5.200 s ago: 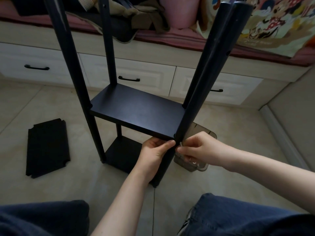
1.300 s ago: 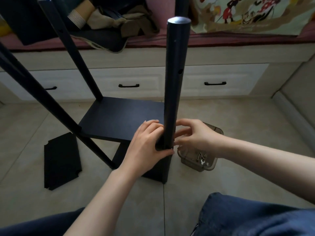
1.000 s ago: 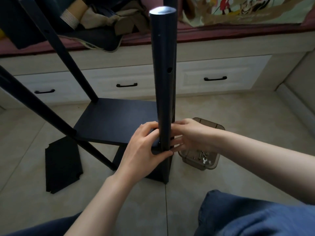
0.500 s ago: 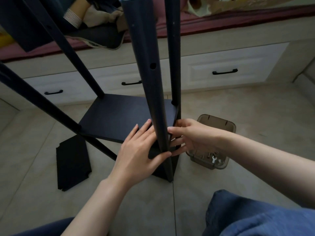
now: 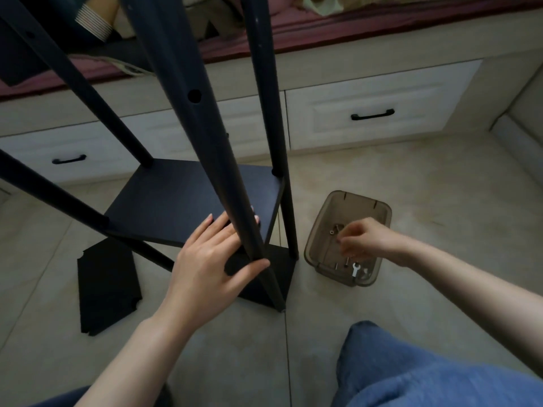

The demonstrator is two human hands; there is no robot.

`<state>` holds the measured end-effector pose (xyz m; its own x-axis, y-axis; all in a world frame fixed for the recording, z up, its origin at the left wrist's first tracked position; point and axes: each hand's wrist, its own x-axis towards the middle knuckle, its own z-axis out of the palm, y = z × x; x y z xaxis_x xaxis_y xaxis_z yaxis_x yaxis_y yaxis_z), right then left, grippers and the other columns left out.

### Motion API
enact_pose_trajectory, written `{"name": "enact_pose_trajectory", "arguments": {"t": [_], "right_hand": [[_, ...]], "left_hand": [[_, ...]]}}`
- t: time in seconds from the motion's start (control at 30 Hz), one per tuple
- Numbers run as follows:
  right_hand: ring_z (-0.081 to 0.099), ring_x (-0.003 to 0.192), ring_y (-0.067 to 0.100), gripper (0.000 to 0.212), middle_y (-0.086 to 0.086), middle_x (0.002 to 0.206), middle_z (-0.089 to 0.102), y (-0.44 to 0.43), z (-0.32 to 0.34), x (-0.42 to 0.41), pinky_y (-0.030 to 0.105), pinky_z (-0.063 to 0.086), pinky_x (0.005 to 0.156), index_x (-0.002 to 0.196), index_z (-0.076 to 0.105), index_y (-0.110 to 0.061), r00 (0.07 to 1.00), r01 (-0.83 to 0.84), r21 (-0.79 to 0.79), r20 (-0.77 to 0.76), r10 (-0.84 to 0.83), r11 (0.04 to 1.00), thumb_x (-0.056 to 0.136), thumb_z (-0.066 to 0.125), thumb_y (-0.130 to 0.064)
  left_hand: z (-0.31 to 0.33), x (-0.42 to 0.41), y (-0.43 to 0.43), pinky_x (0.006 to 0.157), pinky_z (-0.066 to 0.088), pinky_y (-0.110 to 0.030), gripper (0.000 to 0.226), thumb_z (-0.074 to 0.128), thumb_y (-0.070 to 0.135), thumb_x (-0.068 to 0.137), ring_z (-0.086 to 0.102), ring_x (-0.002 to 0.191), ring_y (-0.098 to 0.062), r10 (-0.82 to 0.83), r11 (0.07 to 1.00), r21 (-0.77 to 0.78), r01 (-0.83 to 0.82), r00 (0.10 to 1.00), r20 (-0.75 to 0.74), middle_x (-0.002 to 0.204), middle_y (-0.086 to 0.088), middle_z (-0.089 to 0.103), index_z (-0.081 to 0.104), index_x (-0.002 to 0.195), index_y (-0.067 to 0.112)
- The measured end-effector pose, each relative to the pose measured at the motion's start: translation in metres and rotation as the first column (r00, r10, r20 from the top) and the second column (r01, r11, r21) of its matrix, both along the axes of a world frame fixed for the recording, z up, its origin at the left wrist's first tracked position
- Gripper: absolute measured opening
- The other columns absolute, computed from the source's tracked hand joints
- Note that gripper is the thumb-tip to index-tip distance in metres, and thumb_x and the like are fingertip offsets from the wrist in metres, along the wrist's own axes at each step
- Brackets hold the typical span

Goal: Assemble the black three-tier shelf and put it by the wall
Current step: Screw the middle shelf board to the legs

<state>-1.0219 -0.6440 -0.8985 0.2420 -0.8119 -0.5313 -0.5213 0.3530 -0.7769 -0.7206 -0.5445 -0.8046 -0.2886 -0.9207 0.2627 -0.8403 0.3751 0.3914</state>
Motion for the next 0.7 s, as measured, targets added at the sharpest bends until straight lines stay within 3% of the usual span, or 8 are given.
{"name": "enact_pose_trajectory", "arguments": {"t": [0.07, 0.17, 0.23, 0.3, 0.43, 0.57, 0.7], "right_hand": [[0.074, 0.084, 0.030, 0.012, 0.015, 0.089, 0.075, -0.007, -0.020, -0.002, 0.046, 0.060, 0.080, 0.101, 0.069, 0.000, 0.988, -0.053, -0.038, -0.148, 0.047, 0.998, 0.093, 0.062, -0.006], [0.070, 0.081, 0.022, 0.011, 0.008, 0.094, 0.074, -0.021, -0.045, 0.007, 0.030, 0.056, 0.067, 0.097, 0.071, -0.006, 0.910, -0.234, -0.052, -0.363, 0.200, 0.971, 0.090, 0.063, -0.007], [0.065, 0.079, 0.017, 0.020, 0.011, 0.104, 0.073, -0.028, -0.061, 0.018, 0.023, 0.049, 0.061, 0.108, 0.071, -0.004, 0.840, -0.341, 0.023, -0.442, 0.315, 0.940, 0.093, 0.058, -0.011], [0.066, 0.098, 0.025, 0.029, 0.015, 0.119, 0.068, -0.030, -0.077, 0.030, 0.030, 0.052, 0.076, 0.120, 0.066, -0.004, 0.762, -0.420, 0.099, -0.502, 0.410, 0.902, 0.096, 0.054, -0.014], [0.046, 0.135, 0.031, 0.047, 0.017, 0.149, 0.045, -0.029, -0.108, 0.043, 0.035, 0.038, 0.109, 0.147, 0.040, -0.005, 0.685, -0.451, 0.145, -0.577, 0.445, 0.881, 0.102, 0.042, -0.015], [0.034, 0.143, 0.031, 0.049, 0.016, 0.158, 0.031, -0.030, -0.124, 0.044, 0.038, 0.030, 0.116, 0.153, 0.030, -0.004, 0.670, -0.442, 0.175, -0.588, 0.454, 0.880, 0.104, 0.033, -0.013], [0.031, 0.144, 0.029, 0.050, 0.012, 0.160, 0.027, -0.030, -0.133, 0.042, 0.035, 0.025, 0.116, 0.154, 0.027, -0.009, 0.724, -0.403, 0.123, -0.562, 0.398, 0.907, 0.106, 0.034, -0.017]], "left_hand": [[-0.002, 0.000, 0.000, 0.122, 0.028, -0.048, 0.060, 0.052, 0.059, 0.091, 0.027, 0.151, -0.005, 0.003, 1.000, -0.012, -0.003, 1.000, -0.006, 0.154, 0.011, 0.044, 0.046, 0.144, 0.032], [-0.004, -0.001, -0.001, 0.123, 0.024, -0.039, 0.059, 0.053, 0.060, 0.091, 0.027, 0.150, -0.001, 0.012, 0.999, -0.039, -0.012, 1.000, -0.013, 0.153, 0.011, 0.045, 0.048, 0.142, 0.031], [-0.004, -0.002, 0.000, 0.124, 0.021, -0.033, 0.059, 0.051, 0.062, 0.091, 0.027, 0.150, -0.001, 0.016, 0.999, -0.047, -0.017, 1.000, -0.013, 0.153, 0.011, 0.045, 0.049, 0.142, 0.030], [-0.005, -0.003, -0.001, 0.124, 0.018, -0.030, 0.060, 0.048, 0.064, 0.093, 0.027, 0.150, -0.002, 0.013, 0.999, -0.053, -0.013, 1.000, -0.002, 0.153, 0.010, 0.046, 0.049, 0.142, 0.029], [-0.007, -0.002, -0.001, 0.124, 0.021, -0.034, 0.059, 0.050, 0.062, 0.094, 0.029, 0.149, -0.002, 0.013, 0.998, -0.057, -0.014, 1.000, -0.018, 0.152, 0.009, 0.046, 0.050, 0.141, 0.027], [-0.009, -0.001, -0.001, 0.123, 0.022, -0.034, 0.059, 0.056, 0.057, 0.092, 0.031, 0.149, -0.005, 0.014, 0.998, -0.062, -0.015, 1.000, -0.019, 0.153, 0.009, 0.046, 0.051, 0.141, 0.025], [-0.008, -0.002, -0.001, 0.123, 0.022, -0.033, 0.058, 0.056, 0.057, 0.093, 0.032, 0.149, -0.008, 0.013, 0.998, -0.064, -0.013, 1.000, -0.013, 0.153, 0.009, 0.046, 0.050, 0.142, 0.026]]}}
